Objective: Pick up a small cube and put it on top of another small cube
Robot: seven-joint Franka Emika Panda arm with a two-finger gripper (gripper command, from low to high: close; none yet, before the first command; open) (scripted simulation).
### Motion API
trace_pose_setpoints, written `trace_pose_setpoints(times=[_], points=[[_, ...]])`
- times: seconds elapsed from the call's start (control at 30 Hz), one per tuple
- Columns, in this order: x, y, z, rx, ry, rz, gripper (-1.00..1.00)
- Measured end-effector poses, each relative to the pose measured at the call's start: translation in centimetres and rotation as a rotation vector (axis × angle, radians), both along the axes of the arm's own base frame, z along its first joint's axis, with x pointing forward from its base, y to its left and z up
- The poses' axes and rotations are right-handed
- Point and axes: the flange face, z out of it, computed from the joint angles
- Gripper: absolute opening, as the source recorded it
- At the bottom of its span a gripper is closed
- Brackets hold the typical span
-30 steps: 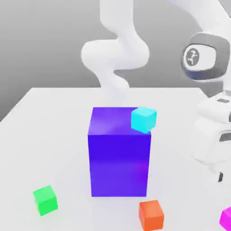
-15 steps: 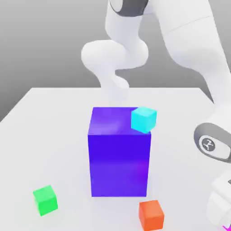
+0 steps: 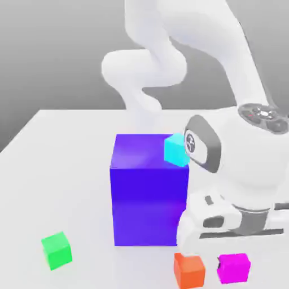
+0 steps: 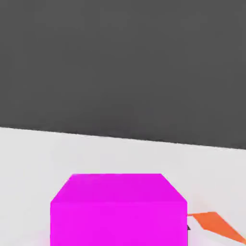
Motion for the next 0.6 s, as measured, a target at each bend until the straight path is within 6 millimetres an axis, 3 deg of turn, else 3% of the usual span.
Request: trace_pose_setpoints(times=[0.17, 0.33, 0.37, 0.47, 0.5, 0.6], points=[[-2.3, -12.6, 1.3, 0.000, -0.005, -0.352, -1.00], [-8.4, -25.4, 2.6, 0.012, -0.017, -0.766, -1.00], [-9.3, -26.9, 1.9, 0.015, -0.019, -0.819, -1.00], [-10.0, -27.9, -1.4, 0.016, -0.021, -0.861, -1.00], [-10.1, -28.0, -2.6, 0.017, -0.021, -0.863, 1.00], [-10.1, -28.0, -2.6, 0.017, -0.021, -0.863, 1.00]])
